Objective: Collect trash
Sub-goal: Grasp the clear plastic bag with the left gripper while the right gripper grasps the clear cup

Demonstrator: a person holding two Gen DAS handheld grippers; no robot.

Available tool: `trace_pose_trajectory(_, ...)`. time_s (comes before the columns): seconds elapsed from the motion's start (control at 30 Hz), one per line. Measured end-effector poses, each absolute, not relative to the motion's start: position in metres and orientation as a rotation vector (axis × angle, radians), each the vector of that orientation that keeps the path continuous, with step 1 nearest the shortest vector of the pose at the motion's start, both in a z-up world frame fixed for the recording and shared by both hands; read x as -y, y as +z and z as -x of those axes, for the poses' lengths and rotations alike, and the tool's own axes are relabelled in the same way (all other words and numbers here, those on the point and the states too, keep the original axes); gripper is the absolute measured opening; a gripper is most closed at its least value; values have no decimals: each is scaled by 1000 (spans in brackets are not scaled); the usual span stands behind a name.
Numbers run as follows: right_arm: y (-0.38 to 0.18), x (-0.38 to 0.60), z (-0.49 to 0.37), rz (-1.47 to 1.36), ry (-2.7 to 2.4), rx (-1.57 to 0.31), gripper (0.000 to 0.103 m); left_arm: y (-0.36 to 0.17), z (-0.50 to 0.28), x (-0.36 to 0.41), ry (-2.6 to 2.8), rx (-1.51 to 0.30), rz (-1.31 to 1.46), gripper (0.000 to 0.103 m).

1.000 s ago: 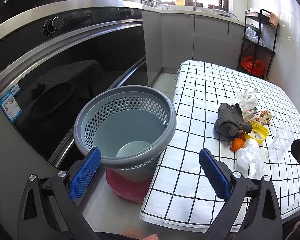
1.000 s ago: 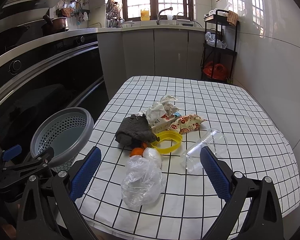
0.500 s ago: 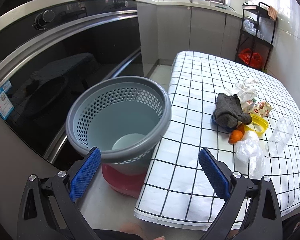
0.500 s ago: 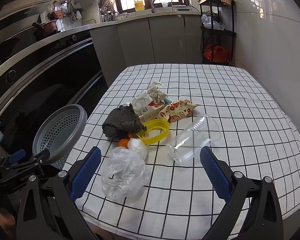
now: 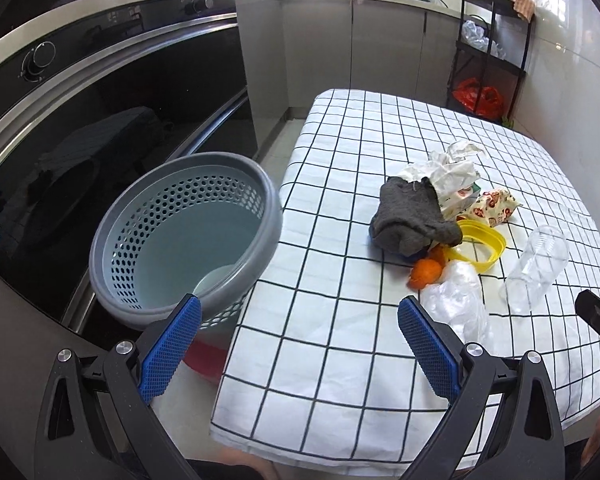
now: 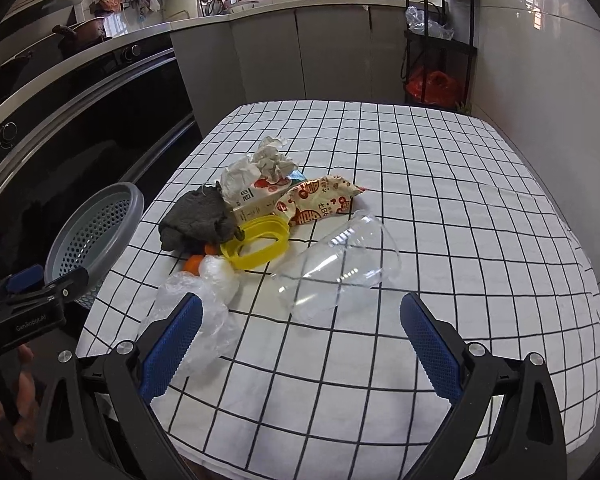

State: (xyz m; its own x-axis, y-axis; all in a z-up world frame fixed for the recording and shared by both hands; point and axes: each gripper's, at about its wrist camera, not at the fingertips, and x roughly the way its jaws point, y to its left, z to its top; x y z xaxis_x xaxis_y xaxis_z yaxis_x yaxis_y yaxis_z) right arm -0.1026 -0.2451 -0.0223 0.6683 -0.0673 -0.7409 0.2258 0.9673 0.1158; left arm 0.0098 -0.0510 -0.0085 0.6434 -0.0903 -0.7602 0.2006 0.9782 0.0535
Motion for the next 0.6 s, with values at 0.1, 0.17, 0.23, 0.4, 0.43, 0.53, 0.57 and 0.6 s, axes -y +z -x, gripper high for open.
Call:
trace_pose_trajectory(0.1,-24,259,96,-202,-161,-840,95,-9,-14,65,-174,-852,-117,97)
trace_pose_trajectory(0.17,-29,270,91,-239,-170,-859,95,-11,-15,71,-182,-854,-104,97)
trace_pose_trajectory(0.23,-35,280,88,-280,-181,-870,95,-14,-16,77,-183,-848,-115,97)
trace_pose_trajectory(0.4,-48,290,80,-326,-207,-895,95,-17,-15,88,-190,-834,-119,97)
trace_pose_trajectory(0.43,-50,291,78,-333,-208,-898,95,-17,-14,91,-194,-834,-121,97)
trace_pose_trajectory(0.53,-54,294,73,-368,-220,-906,95,-19,-11,98,-207,-828,-140,97)
trace_pose_trajectory(0.57,-55,294,71,-382,-226,-908,95,-20,-10,100,-207,-824,-149,97)
trace_pose_trajectory(0.6,-55,295,69,-392,-231,-909,95,-20,-10,100,-201,-817,-159,97)
